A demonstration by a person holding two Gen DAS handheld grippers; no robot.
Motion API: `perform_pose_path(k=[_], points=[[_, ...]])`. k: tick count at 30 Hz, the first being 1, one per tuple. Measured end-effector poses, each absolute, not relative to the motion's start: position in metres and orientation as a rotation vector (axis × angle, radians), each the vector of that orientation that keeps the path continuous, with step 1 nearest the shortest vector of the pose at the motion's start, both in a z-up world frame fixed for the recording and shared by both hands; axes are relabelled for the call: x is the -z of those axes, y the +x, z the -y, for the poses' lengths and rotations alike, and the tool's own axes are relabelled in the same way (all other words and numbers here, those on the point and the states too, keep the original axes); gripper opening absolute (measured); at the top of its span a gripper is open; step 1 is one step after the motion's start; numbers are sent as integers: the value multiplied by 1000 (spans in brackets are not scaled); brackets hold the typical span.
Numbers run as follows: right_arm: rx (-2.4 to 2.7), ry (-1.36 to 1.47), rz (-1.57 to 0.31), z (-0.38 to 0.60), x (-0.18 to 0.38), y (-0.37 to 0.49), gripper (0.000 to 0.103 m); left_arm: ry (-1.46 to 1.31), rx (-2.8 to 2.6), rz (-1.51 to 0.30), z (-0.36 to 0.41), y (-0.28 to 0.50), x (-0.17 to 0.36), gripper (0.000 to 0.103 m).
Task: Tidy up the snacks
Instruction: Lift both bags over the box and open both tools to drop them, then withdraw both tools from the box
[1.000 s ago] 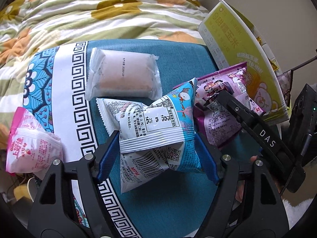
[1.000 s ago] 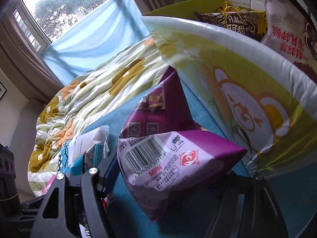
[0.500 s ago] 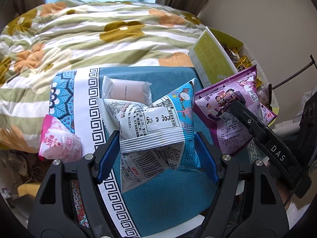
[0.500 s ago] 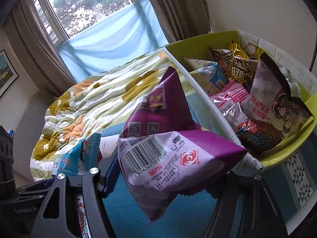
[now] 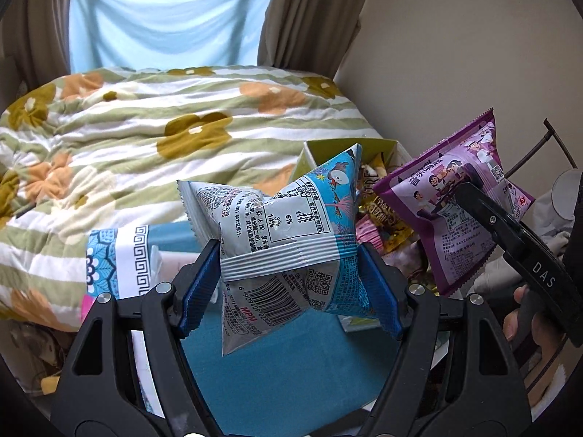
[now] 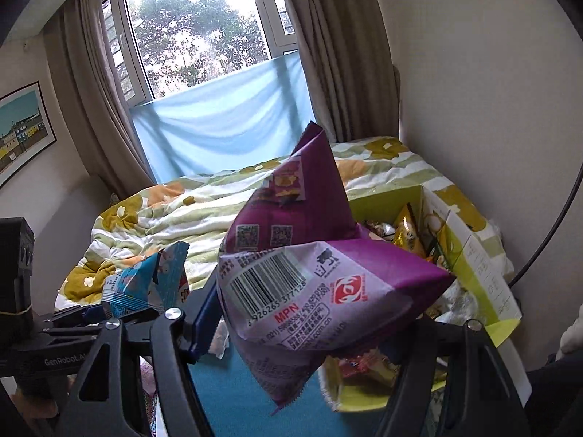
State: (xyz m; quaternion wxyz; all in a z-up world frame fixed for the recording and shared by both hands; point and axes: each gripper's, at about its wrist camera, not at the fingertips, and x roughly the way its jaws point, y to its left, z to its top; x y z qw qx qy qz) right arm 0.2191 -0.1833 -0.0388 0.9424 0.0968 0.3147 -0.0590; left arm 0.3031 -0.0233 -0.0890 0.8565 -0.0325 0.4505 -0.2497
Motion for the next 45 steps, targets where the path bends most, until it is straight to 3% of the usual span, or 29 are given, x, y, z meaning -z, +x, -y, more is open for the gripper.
perform_pose_path(k=[5,13,15,17,20,39,41,43,45], points=[[140,189,-625,249,18,232,66,-92,533,-942,95,320,81,72],[116,163,-656,337,15,265,66,-89,482,-1009,199,359,112,72],[102,160,-672,353,18,275,66,-85,464,-1031,218,367,122,73],[87,159,-694,367,23,285,66,-73,430,-1053,232,374,132,81],[62,160,-723,379,33,298,66,-77,410,-1072,242,377,143,99],[-79,201,-802,379,70,341,68,-45,293,-1057,212,345,138,99],[-85,207,-797,379,75,344,75,-33,285,-1058,213,347,140,99],[-82,212,-786,382,80,344,103,-26,274,-1065,212,347,143,99],[-73,212,-770,383,83,338,103,-32,265,-1082,213,343,149,99]])
